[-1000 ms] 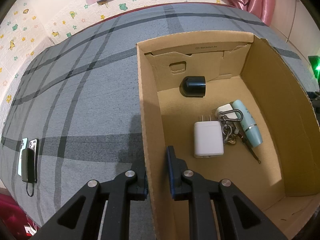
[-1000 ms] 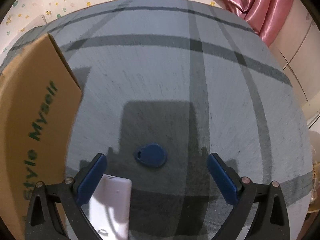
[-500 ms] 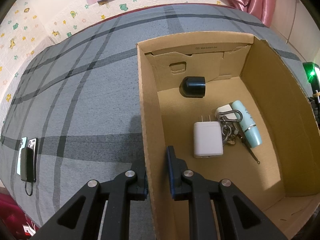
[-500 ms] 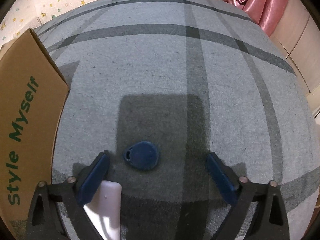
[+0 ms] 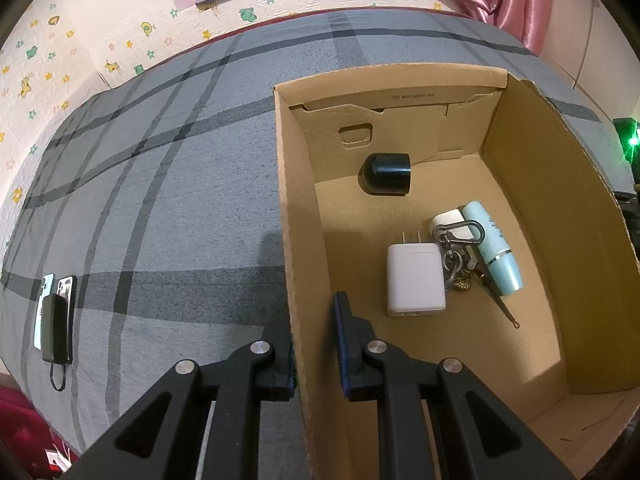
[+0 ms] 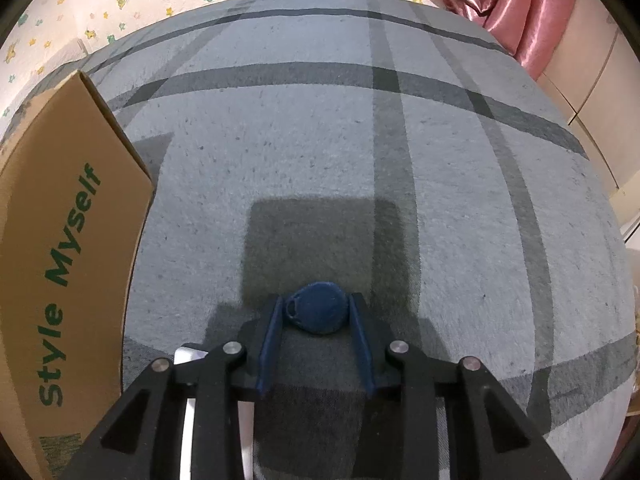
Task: Organize rigid objects
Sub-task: 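Close the right gripper on the blue key fob and lift, then carry the blue key fob over the box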
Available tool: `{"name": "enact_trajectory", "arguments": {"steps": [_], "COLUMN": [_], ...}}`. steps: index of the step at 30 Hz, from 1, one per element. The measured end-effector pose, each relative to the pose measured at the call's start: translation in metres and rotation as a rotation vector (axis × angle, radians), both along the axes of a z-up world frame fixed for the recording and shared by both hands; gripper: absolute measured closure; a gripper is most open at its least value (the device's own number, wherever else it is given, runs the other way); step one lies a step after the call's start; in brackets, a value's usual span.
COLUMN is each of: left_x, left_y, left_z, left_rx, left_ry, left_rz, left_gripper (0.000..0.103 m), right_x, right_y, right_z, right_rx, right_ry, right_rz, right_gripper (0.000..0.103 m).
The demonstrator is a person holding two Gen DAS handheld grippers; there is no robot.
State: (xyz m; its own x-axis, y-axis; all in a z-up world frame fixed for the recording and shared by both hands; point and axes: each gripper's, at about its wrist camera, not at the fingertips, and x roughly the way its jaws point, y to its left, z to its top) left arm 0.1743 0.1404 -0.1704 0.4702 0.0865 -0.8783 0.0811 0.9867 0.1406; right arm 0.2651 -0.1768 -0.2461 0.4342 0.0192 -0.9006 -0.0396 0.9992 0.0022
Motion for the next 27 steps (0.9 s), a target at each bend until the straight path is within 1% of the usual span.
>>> {"name": "enact_trajectory", "arguments": {"steps": [10, 23, 27], "left_x": [-0.001, -0.002, 0.0], "left_y": [-0.001, -0.003, 0.0], "left_z": [0.0, 0.0, 0.0], "left_rx": [0.008, 0.017, 0.005], "left_ry": [0.0, -0.003, 0.004], "left_rz": [-0.002, -0.002, 0.0], "left_gripper": [0.087, 0.087, 0.087], "right_x": [-0.018, -0.041, -0.045], "right_y": [0.007, 0.026, 0.033], "right_z": [0.028, 0.075, 0.091], "right_rx": [0.002, -0.001, -0.002], "right_ry": [-0.029, -0.104, -0.13], "right_rz": [-0.002, 0.023, 0.033], "right_gripper": [0.068, 0.068, 0.068]}}
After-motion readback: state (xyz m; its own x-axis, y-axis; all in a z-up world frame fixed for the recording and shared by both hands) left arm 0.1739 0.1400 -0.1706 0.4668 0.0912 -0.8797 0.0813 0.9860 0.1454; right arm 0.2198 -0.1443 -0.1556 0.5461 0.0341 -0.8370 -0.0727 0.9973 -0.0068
